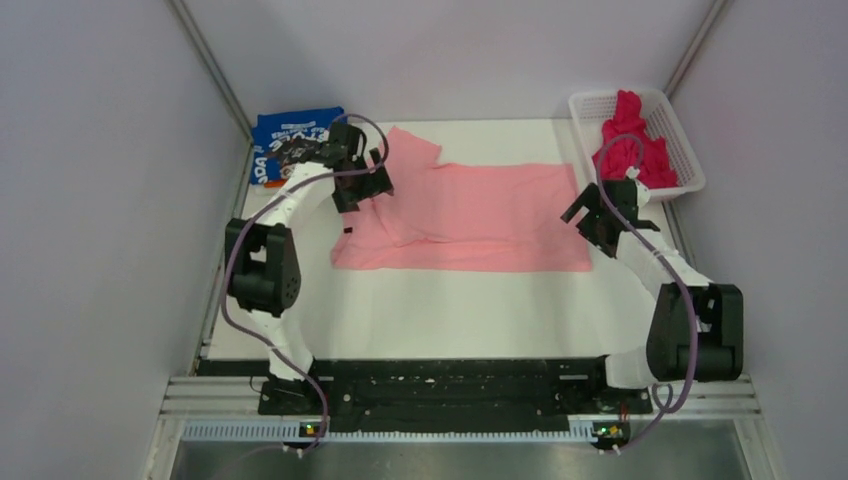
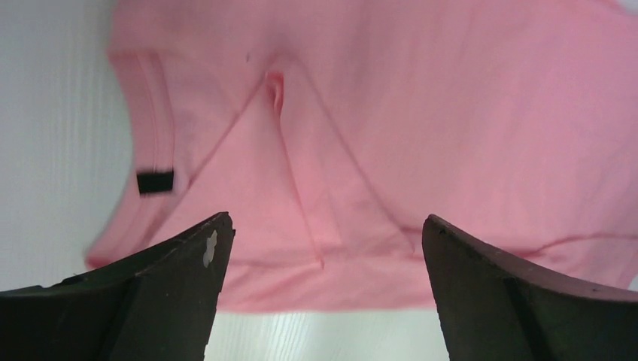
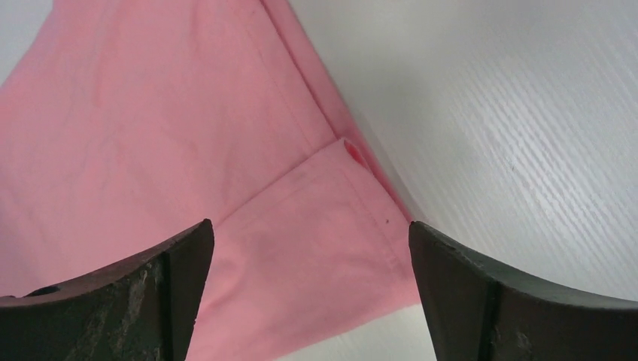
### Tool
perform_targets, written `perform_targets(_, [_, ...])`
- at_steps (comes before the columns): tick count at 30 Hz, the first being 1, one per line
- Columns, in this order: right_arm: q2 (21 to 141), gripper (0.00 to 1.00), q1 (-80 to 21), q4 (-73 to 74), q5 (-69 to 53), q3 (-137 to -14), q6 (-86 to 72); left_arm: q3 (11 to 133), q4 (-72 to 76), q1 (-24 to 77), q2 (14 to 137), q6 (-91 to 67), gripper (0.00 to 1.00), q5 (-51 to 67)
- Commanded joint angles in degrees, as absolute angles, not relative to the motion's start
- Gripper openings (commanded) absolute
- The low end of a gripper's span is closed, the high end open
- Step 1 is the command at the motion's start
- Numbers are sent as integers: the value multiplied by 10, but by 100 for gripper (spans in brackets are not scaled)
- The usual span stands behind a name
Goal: Fold and stack the t-shirts
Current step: Fold the flattened tshirt in 1/3 of the way
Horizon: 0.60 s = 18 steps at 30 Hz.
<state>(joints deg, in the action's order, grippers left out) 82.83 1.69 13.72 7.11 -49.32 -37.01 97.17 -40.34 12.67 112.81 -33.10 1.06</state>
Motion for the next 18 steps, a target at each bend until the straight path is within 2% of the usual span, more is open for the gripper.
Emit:
perform_targets(1, [761,99,-27,128,51,-453,-346,807,-314,125,1011,-365,99,76])
perform_targets(4, [773,99,-61,92,15,-440,-340,731,-260,124,998,-389,99,92])
perform_targets(11, [847,99,-84,40,-10,-429,-339,673,-219,124,1025,-407,99,86])
perform_targets(18, [800,99,-84,88,28,-356,-380,576,-195,123,1004,-418,99,96])
